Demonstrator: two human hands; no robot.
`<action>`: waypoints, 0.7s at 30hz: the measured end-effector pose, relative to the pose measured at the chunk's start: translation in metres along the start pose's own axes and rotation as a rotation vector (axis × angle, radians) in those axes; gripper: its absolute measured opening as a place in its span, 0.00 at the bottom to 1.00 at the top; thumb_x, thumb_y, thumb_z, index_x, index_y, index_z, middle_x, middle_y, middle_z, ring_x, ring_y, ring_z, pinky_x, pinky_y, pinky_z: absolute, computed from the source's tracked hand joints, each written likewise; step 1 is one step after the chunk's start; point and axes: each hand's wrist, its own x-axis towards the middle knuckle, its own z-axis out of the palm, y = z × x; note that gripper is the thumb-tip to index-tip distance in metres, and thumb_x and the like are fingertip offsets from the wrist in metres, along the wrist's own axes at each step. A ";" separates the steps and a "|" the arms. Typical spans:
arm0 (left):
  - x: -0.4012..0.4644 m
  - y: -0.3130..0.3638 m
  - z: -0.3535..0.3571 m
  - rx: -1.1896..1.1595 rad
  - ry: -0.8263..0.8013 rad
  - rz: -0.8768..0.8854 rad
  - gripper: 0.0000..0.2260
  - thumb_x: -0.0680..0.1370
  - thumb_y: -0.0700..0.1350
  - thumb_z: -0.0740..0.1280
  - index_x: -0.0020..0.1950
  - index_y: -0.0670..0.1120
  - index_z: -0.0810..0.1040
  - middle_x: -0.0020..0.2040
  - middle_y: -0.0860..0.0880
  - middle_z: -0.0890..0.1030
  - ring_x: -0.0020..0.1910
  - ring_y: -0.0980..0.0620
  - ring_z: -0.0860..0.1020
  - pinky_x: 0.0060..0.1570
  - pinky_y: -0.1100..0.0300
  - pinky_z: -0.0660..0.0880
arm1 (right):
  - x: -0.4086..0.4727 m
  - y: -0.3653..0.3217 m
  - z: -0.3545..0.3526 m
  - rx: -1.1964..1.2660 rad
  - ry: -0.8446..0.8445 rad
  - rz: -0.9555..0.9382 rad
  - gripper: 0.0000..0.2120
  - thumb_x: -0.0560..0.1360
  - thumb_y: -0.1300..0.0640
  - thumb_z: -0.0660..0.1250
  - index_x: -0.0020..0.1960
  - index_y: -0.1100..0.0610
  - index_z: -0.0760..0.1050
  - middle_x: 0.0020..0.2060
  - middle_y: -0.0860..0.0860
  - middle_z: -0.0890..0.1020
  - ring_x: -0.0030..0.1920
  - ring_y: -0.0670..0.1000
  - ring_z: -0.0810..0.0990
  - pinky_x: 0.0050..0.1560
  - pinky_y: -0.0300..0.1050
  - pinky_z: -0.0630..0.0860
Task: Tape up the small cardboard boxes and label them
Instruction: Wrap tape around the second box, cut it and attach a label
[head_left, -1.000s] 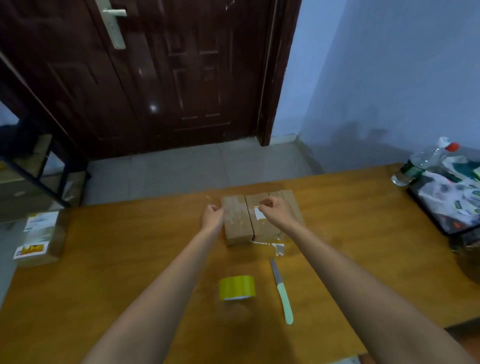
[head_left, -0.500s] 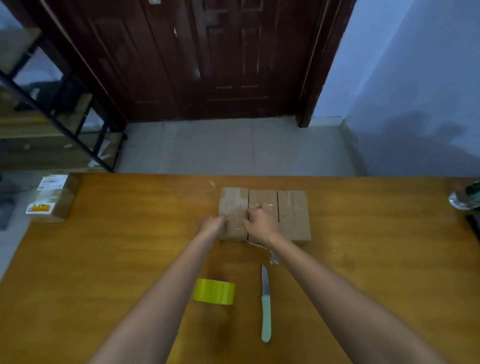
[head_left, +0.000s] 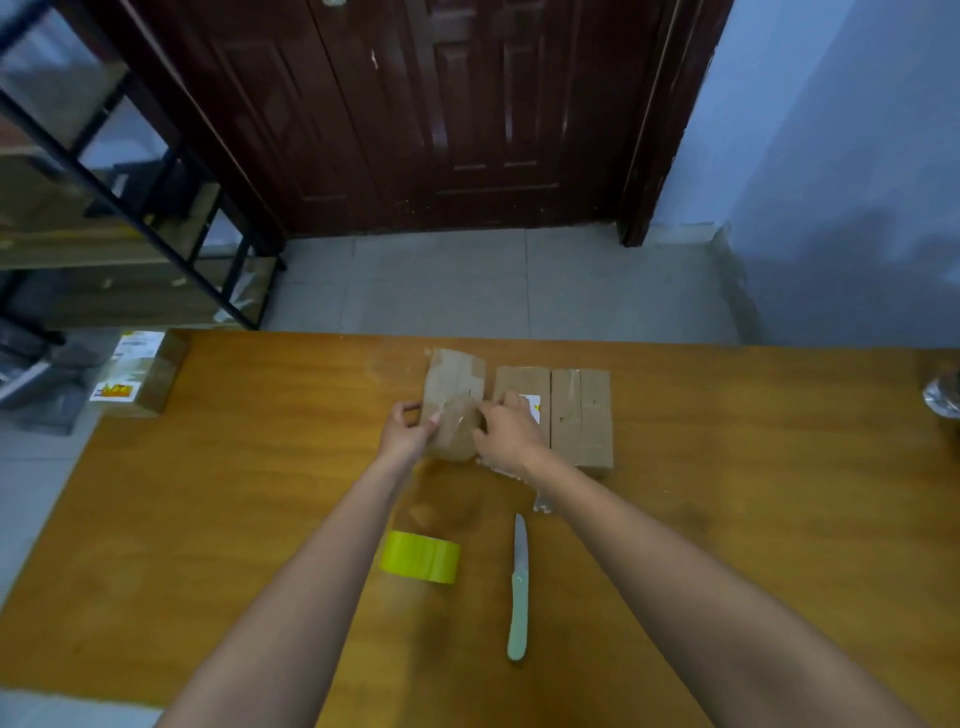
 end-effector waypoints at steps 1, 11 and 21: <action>-0.004 0.003 -0.007 -0.018 0.001 0.002 0.17 0.79 0.45 0.68 0.65 0.46 0.68 0.59 0.42 0.78 0.52 0.44 0.78 0.48 0.51 0.73 | -0.003 -0.004 -0.001 0.051 0.049 -0.010 0.17 0.77 0.54 0.61 0.65 0.56 0.72 0.61 0.57 0.69 0.64 0.58 0.67 0.60 0.51 0.71; -0.034 -0.004 -0.097 -0.226 0.005 -0.038 0.16 0.80 0.45 0.66 0.66 0.48 0.68 0.58 0.44 0.76 0.53 0.45 0.75 0.52 0.49 0.72 | -0.050 -0.049 0.056 0.173 0.162 0.027 0.20 0.75 0.45 0.66 0.60 0.58 0.74 0.55 0.55 0.78 0.57 0.55 0.76 0.57 0.49 0.73; -0.075 -0.066 -0.164 -0.400 -0.186 -0.172 0.13 0.81 0.41 0.65 0.64 0.46 0.67 0.51 0.46 0.77 0.47 0.44 0.78 0.48 0.47 0.76 | -0.092 -0.086 0.102 0.319 0.198 0.024 0.28 0.72 0.39 0.68 0.67 0.53 0.72 0.59 0.51 0.78 0.60 0.49 0.75 0.61 0.51 0.73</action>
